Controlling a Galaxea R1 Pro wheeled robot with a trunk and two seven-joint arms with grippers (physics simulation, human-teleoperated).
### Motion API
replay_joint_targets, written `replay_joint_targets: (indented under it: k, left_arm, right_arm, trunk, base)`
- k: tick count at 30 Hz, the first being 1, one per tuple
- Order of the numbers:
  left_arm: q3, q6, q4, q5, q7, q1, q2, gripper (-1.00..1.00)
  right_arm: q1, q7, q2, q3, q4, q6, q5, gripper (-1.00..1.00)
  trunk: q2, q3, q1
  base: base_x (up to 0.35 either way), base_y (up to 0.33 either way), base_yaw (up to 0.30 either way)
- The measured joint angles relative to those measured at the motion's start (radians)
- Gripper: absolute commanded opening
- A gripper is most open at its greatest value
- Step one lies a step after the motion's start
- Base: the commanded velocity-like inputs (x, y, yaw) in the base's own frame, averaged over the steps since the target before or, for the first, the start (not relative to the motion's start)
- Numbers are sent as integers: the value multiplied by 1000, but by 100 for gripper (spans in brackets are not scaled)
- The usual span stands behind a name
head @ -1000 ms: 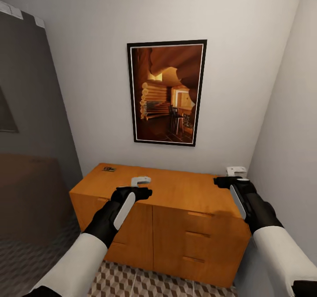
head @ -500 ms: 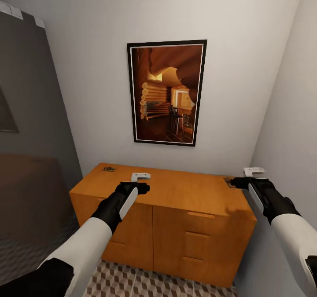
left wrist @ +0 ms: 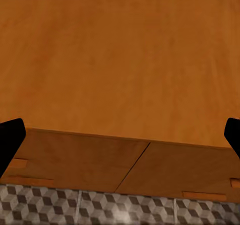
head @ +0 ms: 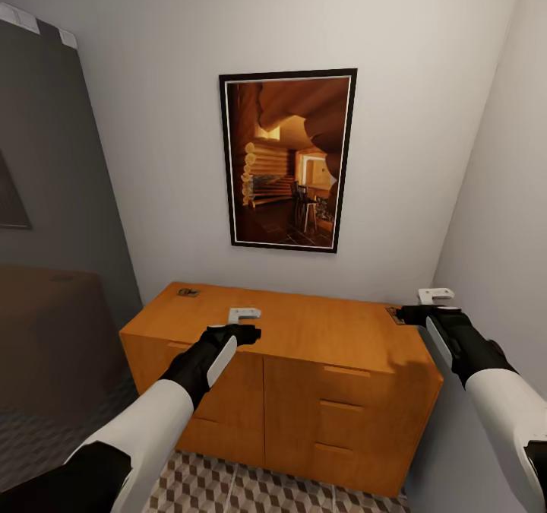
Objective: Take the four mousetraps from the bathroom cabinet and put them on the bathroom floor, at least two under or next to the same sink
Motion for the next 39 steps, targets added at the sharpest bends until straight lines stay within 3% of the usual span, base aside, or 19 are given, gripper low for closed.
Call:
replay_joint_targets:
  k: [16, 19, 22, 25, 26, 27, 31, 39]
  left_arm:
    - [-1, 0, 16, -3, 1, 0, 0, 100]
    - [-1, -1, 16, -4, 2, 0, 0, 100]
    - [-1, -1, 16, -1, 3, 0, 0, 100]
    - [-1, -1, 16, -3, 2, 0, 0, 100]
    - [-1, -1, 16, -2, 3, 0, 0, 100]
    - [0, -2, 16, -2, 3, 0, 0, 100]
    - [-2, -2, 16, -2, 3, 0, 0, 100]
    - [-2, -3, 16, -5, 2, 0, 0, 100]
  right_arm:
    - [0, 7, 3, 3, 1, -1, 0, 100]
    - [0, 75, -3, 2, 1, 3, -2, 100]
    - [0, 197, -27, -2, 2, 10, 0, 100]
    - [0, 257, -60, -4, 2, 13, 1, 100]
    - [0, 272, -78, -5, 2, 13, 2, 100]
    - [0, 300, -134, -6, 2, 9, 0, 100]
    - [0, 315, -185, -6, 3, 5, -5, 100]
    - [0, 316, -195, -4, 3, 2, -5, 100]
  trunk:
    - [0, 0, 0]
    - [0, 0, 0]
    - [0, 0, 0]
    - [0, 0, 0]
    - [0, 0, 0]
    - [0, 0, 0]
    - [0, 0, 0]
    - [0, 0, 0]
  base:
    - [162, 0, 0]
    - [8, 0, 0]
    - [3, 0, 0]
    - [1, 0, 0]
    - [0, 0, 0]
    - [0, 0, 0]
    - [0, 0, 0]
    - [0, 0, 0]
